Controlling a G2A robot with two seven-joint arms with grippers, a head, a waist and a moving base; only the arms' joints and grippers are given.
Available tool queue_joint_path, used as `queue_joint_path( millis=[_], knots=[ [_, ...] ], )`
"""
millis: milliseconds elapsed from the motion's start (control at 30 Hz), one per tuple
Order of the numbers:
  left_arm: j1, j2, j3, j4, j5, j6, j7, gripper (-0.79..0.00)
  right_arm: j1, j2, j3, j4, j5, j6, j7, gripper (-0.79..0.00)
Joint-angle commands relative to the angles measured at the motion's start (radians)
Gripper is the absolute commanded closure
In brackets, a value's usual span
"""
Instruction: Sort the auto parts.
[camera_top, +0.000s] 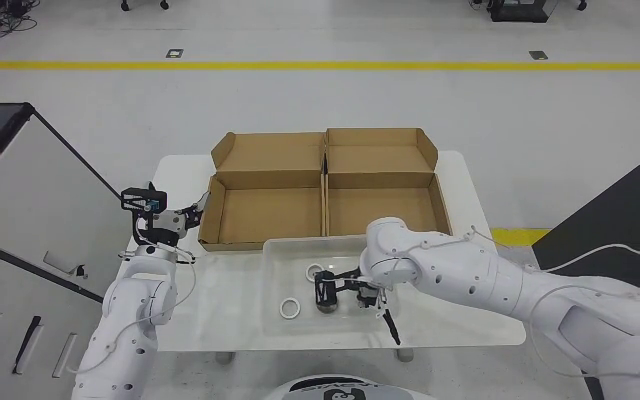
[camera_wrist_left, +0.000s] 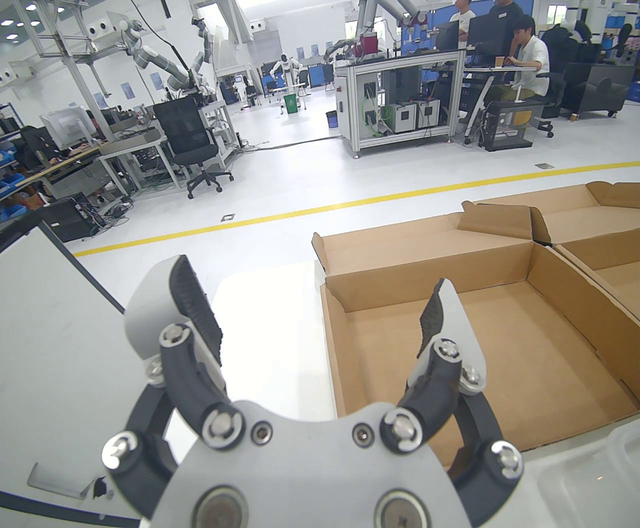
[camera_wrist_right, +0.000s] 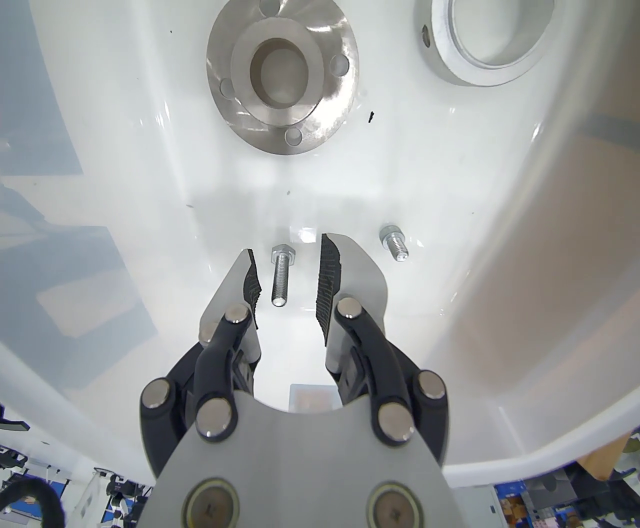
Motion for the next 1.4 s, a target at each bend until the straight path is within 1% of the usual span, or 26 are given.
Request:
queue_joint_path(
  millis=[0,100,200,267,300,333,367,500,633,800,900,1033,1067,1367],
  knots=[
    [0.000,0.000,0.000,0.000,0.000,0.000,0.000,-0.785,0.003,0.002,0.000,0.000,0.003,0.003,0.003,-0.280],
    [0.000,0.000,0.000,0.000,0.000,0.000,0.000,-0.785,0.005,0.005,0.000,-0.003,0.006,0.007,0.007,-0.274],
    [0.000,0.000,0.000,0.000,0.000,0.000,0.000,-0.785,0.004,0.007,0.000,-0.004,0.007,0.009,0.009,-0.237],
    [0.000,0.000,0.000,0.000,0.000,0.000,0.000,-0.785,0.002,0.008,0.000,0.000,0.006,0.009,0.009,-0.148],
    [0.000,0.000,0.000,0.000,0.000,0.000,0.000,-0.785,0.001,0.008,0.000,0.001,0.005,0.010,0.010,-0.065],
    [0.000,0.000,0.000,0.000,0.000,0.000,0.000,-0.785,0.000,0.008,0.000,0.002,0.004,0.009,0.009,-0.009],
    [0.000,0.000,0.000,0.000,0.000,0.000,0.000,-0.785,-0.001,0.008,0.000,0.003,0.004,0.009,0.009,0.000],
    [0.000,0.000,0.000,0.000,0.000,0.000,0.000,-0.785,0.014,0.010,0.000,0.005,0.027,0.000,0.000,0.000],
    [0.000,0.000,0.000,0.000,0.000,0.000,0.000,-0.785,0.075,0.028,0.005,-0.013,0.123,-0.025,-0.026,0.000],
    [0.000,0.000,0.000,0.000,0.000,0.000,0.000,-0.785,0.114,0.079,0.076,-0.051,0.235,-0.079,-0.079,0.000],
    [0.000,0.000,0.000,0.000,0.000,0.000,0.000,-0.785,0.107,0.116,0.138,-0.072,0.290,-0.117,-0.117,0.000],
    [0.000,0.000,0.000,0.000,0.000,0.000,0.000,-0.785,0.081,0.158,0.204,-0.109,0.348,-0.143,-0.147,0.000],
    [0.000,0.000,0.000,0.000,0.000,0.000,0.000,-0.785,0.078,0.163,0.211,-0.116,0.350,-0.145,-0.145,0.000],
    [0.000,0.000,0.000,0.000,0.000,0.000,0.000,-0.785,0.078,0.163,0.211,-0.116,0.350,-0.145,-0.145,0.000]
  ],
)
